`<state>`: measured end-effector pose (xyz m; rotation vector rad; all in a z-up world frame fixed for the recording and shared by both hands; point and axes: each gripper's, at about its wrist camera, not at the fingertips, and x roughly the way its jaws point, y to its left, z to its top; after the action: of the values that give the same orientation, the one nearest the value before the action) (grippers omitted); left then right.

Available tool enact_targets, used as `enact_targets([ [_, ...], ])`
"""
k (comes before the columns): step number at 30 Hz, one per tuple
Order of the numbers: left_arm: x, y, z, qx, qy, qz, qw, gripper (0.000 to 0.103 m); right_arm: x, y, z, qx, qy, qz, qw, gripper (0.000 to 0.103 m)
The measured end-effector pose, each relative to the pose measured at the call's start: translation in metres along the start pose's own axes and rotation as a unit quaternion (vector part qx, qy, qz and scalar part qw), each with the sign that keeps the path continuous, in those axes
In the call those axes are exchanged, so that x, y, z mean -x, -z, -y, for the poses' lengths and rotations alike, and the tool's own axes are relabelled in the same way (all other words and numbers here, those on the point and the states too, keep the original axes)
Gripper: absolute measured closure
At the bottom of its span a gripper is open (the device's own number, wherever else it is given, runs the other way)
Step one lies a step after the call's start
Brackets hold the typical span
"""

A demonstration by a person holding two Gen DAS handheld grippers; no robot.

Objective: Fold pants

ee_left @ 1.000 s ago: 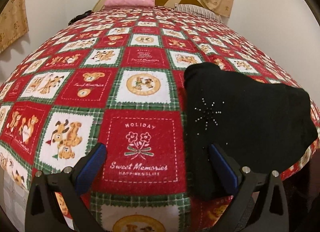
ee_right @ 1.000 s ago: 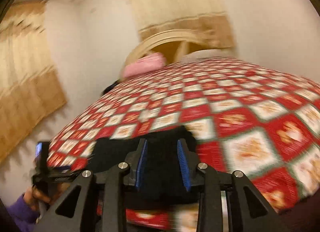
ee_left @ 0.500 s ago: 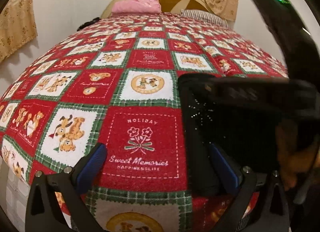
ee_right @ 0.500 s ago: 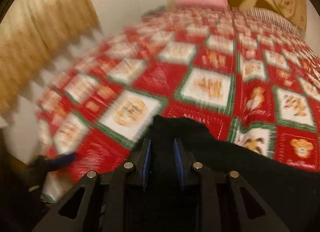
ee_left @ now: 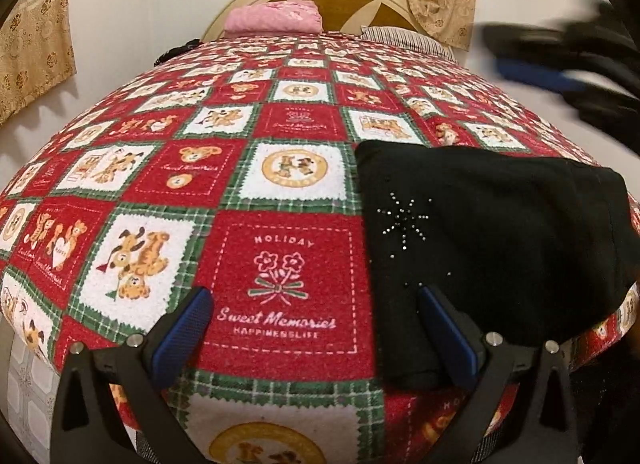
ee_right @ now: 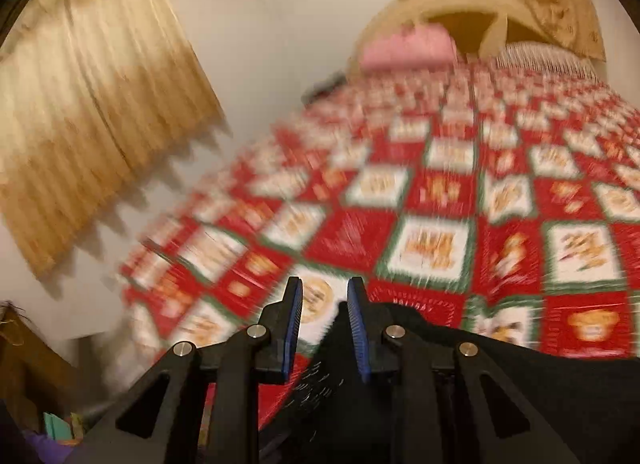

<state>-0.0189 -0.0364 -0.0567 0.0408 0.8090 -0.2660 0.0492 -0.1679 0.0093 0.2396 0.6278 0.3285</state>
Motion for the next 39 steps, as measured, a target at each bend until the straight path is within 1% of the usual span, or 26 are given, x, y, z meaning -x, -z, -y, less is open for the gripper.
enact_targets([
  [1, 0.000, 0.000, 0.000, 0.000, 0.000, 0.000, 1.0000, 0.000, 0.025, 0.000, 0.002, 0.006, 0.011, 0.015, 1.000, 0.078],
  [3, 0.000, 0.000, 0.000, 0.001, -0.001, 0.001, 1.0000, 0.000, 0.070, 0.008, 0.016, 0.009, 0.048, 0.041, 0.998, 0.078],
  [5, 0.000, 0.000, 0.001, 0.003, -0.004, 0.001, 1.0000, 0.000, 0.102, 0.019, 0.036, -0.006, 0.086, 0.053, 0.995, 0.078],
  [7, 0.000, 0.000, 0.002, 0.005, -0.007, -0.001, 1.0000, 0.000, 0.131, 0.038, 0.059, -0.017, 0.149, 0.066, 0.986, 0.078],
  [10, 0.001, 0.000, 0.003, 0.007, -0.012, -0.005, 0.9999, 0.000, 0.145, 0.060, 0.086, -0.037, 0.201, 0.057, 0.977, 0.078],
  [12, 0.001, 0.000, 0.003, 0.007, -0.014, -0.007, 0.9999, 0.000, 0.141, 0.075, 0.104, -0.061, 0.222, 0.042, 0.972, 0.078],
  [15, 0.001, 0.000, 0.004, 0.008, -0.017, -0.008, 0.9998, 0.000, 0.129, 0.084, 0.119, -0.075, 0.227, 0.035, 0.970, 0.078],
  [20, 0.002, 0.001, 0.006, 0.008, -0.023, -0.007, 0.9997, 0.000, 0.115, 0.084, 0.116, -0.044, 0.256, 0.031, 0.965, 0.078],
  [24, 0.003, 0.000, 0.006, 0.009, -0.024, -0.009, 0.9996, 0.000, 0.115, 0.088, 0.122, -0.056, 0.251, 0.042, 0.966, 0.078],
  [32, 0.005, 0.001, 0.005, 0.009, -0.023, -0.011, 0.9996, 0.000, 0.114, 0.088, 0.119, -0.043, 0.258, 0.043, 0.964, 0.078],
  [38, 0.004, 0.002, 0.004, 0.009, -0.022, -0.012, 0.9997, 0.000, 0.122, 0.091, 0.112, -0.037, 0.252, 0.051, 0.966, 0.077],
  [39, 0.004, 0.002, 0.004, 0.009, -0.021, -0.012, 0.9997, 0.000, 0.125, 0.092, 0.110, -0.037, 0.248, 0.051, 0.967, 0.075],
])
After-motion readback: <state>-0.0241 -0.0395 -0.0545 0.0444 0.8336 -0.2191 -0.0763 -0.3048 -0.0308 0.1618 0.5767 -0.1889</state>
